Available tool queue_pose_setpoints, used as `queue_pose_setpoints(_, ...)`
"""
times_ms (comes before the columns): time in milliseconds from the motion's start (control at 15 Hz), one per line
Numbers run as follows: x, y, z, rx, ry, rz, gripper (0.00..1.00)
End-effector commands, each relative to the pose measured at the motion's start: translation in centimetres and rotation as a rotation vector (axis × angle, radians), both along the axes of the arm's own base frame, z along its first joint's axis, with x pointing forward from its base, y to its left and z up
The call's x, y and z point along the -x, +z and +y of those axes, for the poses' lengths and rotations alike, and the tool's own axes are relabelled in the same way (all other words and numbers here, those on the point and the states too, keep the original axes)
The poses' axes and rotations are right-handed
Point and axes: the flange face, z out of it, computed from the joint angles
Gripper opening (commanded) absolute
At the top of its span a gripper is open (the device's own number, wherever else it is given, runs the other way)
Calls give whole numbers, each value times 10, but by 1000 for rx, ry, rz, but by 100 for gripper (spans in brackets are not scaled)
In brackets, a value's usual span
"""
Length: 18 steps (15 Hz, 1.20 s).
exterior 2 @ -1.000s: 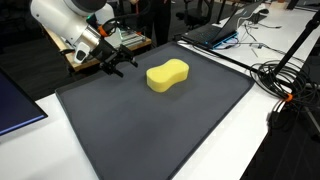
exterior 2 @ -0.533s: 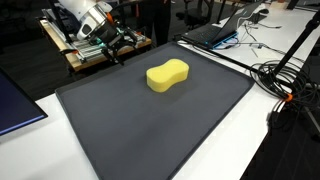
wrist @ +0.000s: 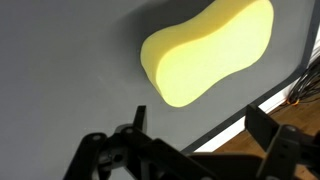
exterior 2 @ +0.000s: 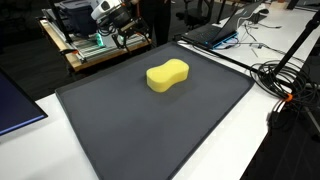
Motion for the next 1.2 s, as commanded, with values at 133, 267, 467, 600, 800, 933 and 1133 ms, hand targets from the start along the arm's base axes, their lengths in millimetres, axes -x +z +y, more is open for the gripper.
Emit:
queue_pose_setpoints(133,-6,-2,53,116,57,59,100)
queue_pose_setpoints(267,-12,-4,68,148,64,95,100)
queue_pose_setpoints(467,-16,-1,84,198,87,152,100)
queue_pose_setpoints(600,-18,7,98,235,119,170,100)
queue_pose_setpoints(800,-22,3,102,241,134,161,100)
queue_pose_setpoints(933,-22,6,106,245,143,161,100)
queue_pose_setpoints(1133,-22,7,105,245,142,161,100)
